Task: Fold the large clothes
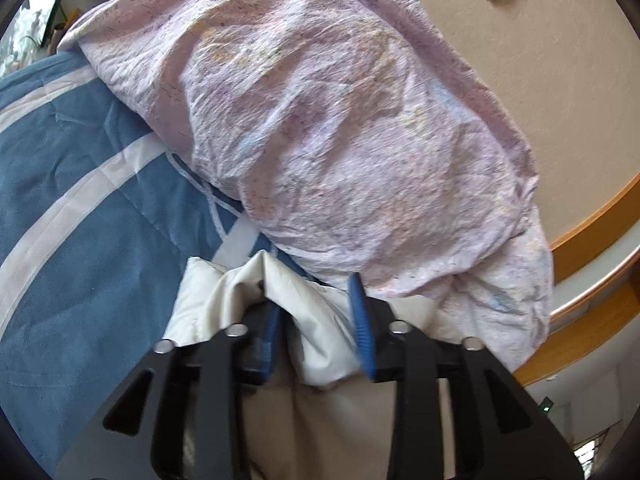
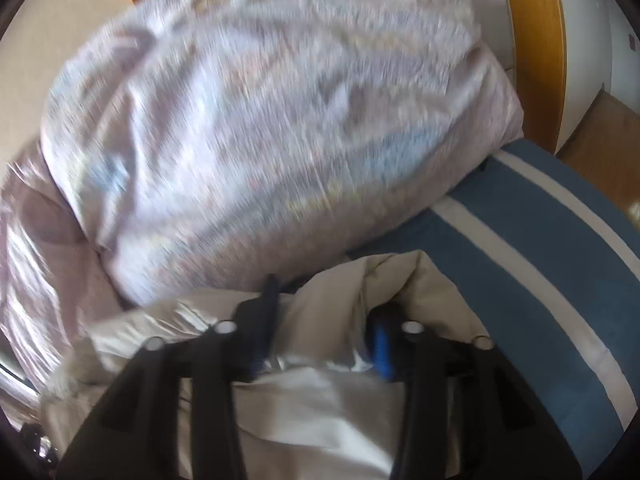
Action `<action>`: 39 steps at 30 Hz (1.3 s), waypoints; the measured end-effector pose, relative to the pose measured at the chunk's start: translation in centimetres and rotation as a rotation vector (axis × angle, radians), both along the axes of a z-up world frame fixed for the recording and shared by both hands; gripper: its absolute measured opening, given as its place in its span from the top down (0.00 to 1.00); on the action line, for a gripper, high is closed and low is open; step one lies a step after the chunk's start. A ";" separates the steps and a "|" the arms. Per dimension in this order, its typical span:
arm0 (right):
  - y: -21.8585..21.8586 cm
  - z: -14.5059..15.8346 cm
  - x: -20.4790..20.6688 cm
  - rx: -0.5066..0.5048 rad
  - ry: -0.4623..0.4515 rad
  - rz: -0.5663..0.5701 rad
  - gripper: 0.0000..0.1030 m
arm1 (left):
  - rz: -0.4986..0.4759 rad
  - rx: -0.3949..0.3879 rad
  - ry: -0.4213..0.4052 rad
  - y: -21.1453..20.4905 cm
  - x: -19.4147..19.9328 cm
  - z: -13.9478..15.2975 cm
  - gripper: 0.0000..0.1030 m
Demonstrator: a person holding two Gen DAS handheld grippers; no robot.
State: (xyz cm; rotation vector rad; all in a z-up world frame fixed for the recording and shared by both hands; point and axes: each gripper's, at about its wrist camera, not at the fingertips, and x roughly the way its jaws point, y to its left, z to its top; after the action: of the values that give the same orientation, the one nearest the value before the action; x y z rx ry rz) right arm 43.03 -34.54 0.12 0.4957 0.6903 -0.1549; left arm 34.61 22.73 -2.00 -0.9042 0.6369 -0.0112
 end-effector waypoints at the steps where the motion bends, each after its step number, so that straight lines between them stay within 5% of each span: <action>1: 0.1 1.0 -0.7 -0.014 -0.039 0.004 0.38 | -0.008 -0.010 -0.022 0.0 -0.3 0.5 0.27; 2: 0.3 1.9 -1.4 -0.043 -0.071 0.005 0.30 | 0.002 0.000 -0.060 0.0 -1.0 1.5 0.07; 3: 0.8 2.6 -2.1 -0.089 -0.102 0.002 0.27 | 0.025 0.045 -0.091 -0.3 -1.8 2.5 0.02; 7: 5.3 4.2 -5.5 -0.281 -0.178 0.126 0.24 | -0.003 0.299 -0.140 -3.9 -3.7 6.0 0.02; 10: 10.3 2.9 -7.4 -0.354 -0.159 0.296 0.32 | -0.084 0.498 -0.141 -9.7 -4.5 6.0 0.02; 15: 17.2 0.9 -8.7 -0.454 -0.137 0.447 0.37 | -0.202 0.664 -0.115 -15.8 -4.7 4.5 0.02; 19: 19.9 -1.2 -7.2 -0.524 -0.028 0.457 0.37 | -0.197 0.781 -0.012 -17.2 -2.4 2.1 0.04; 22: 20.1 -4.2 -4.8 -0.531 0.090 0.453 0.32 | -0.182 0.759 0.060 -16.2 -0.9 0.2 0.04; 39: 20.5 -7.0 -4.2 -0.562 0.108 0.439 0.27 | -0.166 0.777 0.156 -16.1 0.9 -3.3 0.01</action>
State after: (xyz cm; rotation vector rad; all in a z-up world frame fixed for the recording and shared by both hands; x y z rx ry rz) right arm 38.83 -14.06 -6.90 -0.2072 0.8076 0.0417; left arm 35.52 6.66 -5.28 -0.1007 0.7789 0.1508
